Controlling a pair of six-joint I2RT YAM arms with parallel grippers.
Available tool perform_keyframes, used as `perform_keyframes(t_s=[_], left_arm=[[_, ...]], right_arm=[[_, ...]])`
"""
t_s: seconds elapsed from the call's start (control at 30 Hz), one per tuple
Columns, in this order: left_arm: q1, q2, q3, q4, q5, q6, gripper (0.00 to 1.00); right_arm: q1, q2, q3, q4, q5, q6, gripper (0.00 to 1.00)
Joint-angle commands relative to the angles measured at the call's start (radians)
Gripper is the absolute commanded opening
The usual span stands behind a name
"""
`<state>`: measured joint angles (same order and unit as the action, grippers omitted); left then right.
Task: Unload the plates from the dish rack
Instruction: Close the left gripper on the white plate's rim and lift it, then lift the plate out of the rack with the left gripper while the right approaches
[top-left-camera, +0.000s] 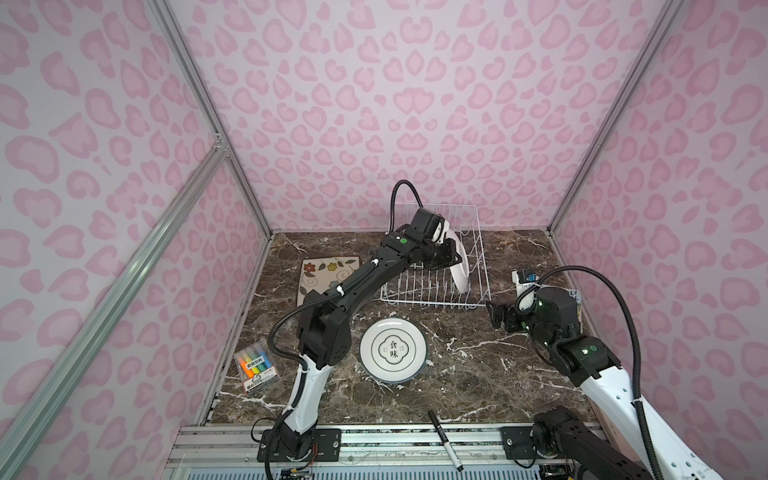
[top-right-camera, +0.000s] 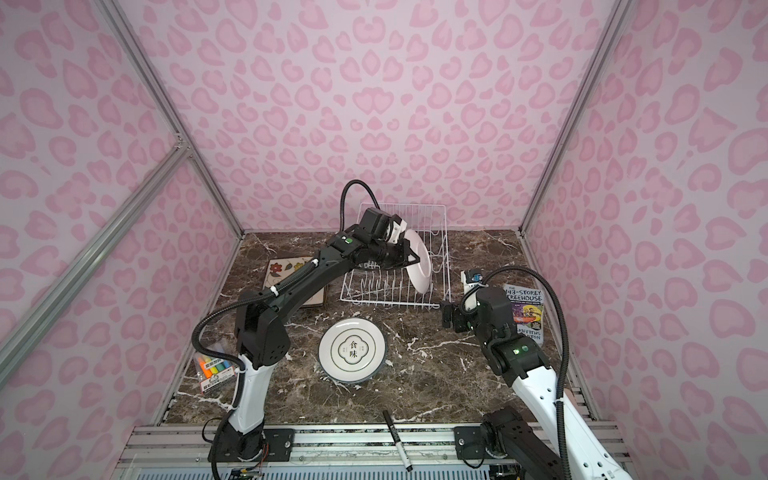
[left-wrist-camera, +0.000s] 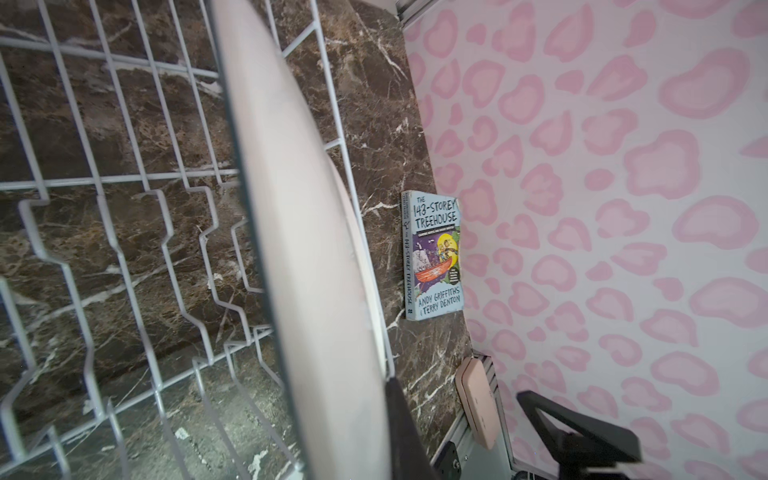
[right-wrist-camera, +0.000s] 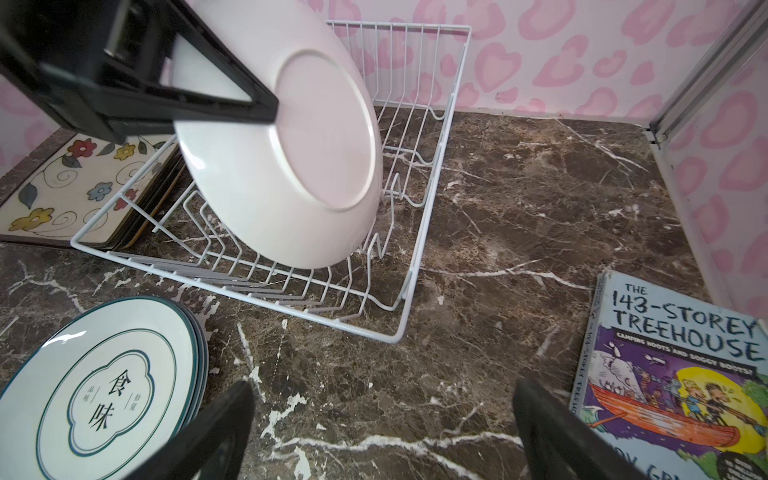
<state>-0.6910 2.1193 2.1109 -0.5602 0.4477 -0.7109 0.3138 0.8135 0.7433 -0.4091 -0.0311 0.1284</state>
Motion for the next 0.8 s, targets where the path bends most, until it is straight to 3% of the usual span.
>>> perform_keyframes(t_s=[0.0, 0.47, 0.77], left_arm=[[0.003, -0.050, 0.029, -0.025, 0.009, 0.049, 0.04], [0.007, -0.214, 0.027, -0.081, -0.028, 0.167, 0.04], [0.016, -0.350, -0.075, -0.113, -0.129, 0.495, 0.03]], right_arm=[[0.001, 0.004, 0.001, 0.040, 0.035, 0.010, 0.99], [0.001, 0.039, 0.105, 0.004, 0.051, 0.116, 0.99], [0.002, 0.061, 0.146, 0.024, 0.003, 0.246, 0.99]])
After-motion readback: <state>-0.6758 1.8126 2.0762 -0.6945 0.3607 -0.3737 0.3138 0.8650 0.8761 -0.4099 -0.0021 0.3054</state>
